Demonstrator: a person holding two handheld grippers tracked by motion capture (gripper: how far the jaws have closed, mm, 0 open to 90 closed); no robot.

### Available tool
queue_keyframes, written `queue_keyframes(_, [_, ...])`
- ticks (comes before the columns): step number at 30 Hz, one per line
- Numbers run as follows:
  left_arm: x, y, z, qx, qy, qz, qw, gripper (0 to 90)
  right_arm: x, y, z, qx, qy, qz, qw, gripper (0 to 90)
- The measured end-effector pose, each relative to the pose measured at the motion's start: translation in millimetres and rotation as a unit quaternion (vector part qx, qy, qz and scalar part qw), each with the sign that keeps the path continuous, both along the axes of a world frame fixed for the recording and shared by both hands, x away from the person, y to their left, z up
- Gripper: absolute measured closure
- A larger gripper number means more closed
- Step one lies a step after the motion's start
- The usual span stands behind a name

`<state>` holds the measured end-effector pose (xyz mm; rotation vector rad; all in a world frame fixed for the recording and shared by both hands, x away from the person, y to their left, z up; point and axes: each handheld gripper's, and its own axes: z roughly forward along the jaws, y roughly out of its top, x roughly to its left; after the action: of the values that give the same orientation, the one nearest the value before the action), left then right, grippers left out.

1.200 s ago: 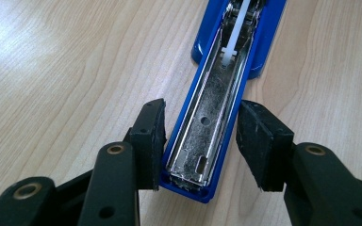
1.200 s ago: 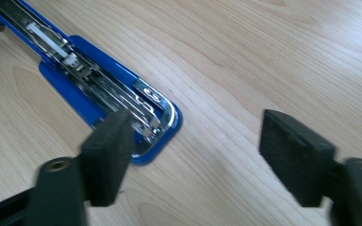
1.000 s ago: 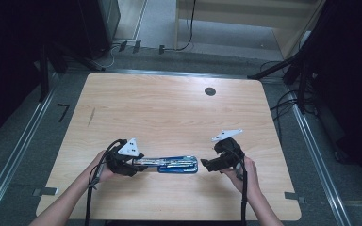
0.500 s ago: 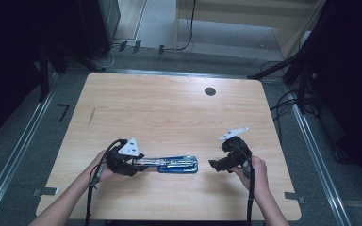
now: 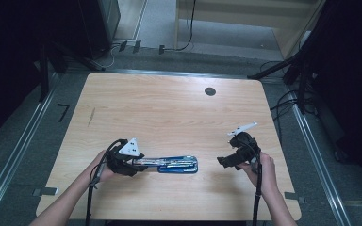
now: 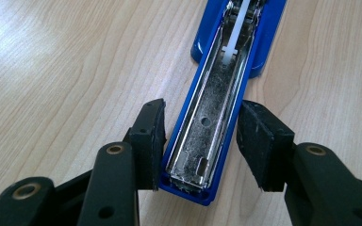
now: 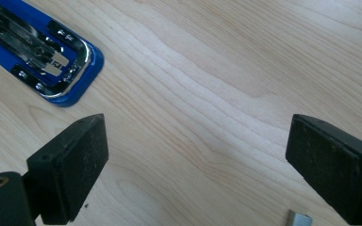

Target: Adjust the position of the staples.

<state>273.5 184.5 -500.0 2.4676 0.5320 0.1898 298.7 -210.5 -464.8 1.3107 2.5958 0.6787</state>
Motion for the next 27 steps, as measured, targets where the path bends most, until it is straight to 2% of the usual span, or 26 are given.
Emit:
queue_keyframes(3, [0.6, -0.3, -0.1, 0.001, 0.001, -0.002, 1.0, 53.6, 0.2, -6.8, 1.8, 0.002, 0.001, -0.009, 1.0, 8.1])
queue_keyframes(5, [0.6, -0.4, -0.1, 0.001, 0.001, -0.002, 1.0, 53.6, 0.6, -12.8, 2.3, 0.002, 0.002, -0.015, 0.9999, 14.2])
queue_keyframes(11, [0.1, -0.4, 0.2, 0.002, 0.0, 0.0, 1.0, 53.6, 1.6, -34.5, 0.4, 0.009, 0.004, -0.051, 0.9986, 13.9])
queue_keyframes(14, [0.0, -0.4, 0.3, 0.003, 0.0, -0.001, 1.0, 53.6, 1.5, -41.2, -2.9, 0.0, 0.012, -0.071, 0.9974, 15.5])
queue_keyframes(18, [0.2, -0.4, 0.2, 0.003, 0.0, -0.001, 1.0, 53.6, 1.4, -49.0, -7.9, -0.006, 0.018, -0.103, 0.9945, 26.2])
queue_keyframes(27, [0.4, -0.3, 0.0, 0.003, 0.0, -0.002, 1.0, 53.6, 2.0, -59.8, -20.9, -0.018, 0.042, -0.149, 0.9878, 49.3])
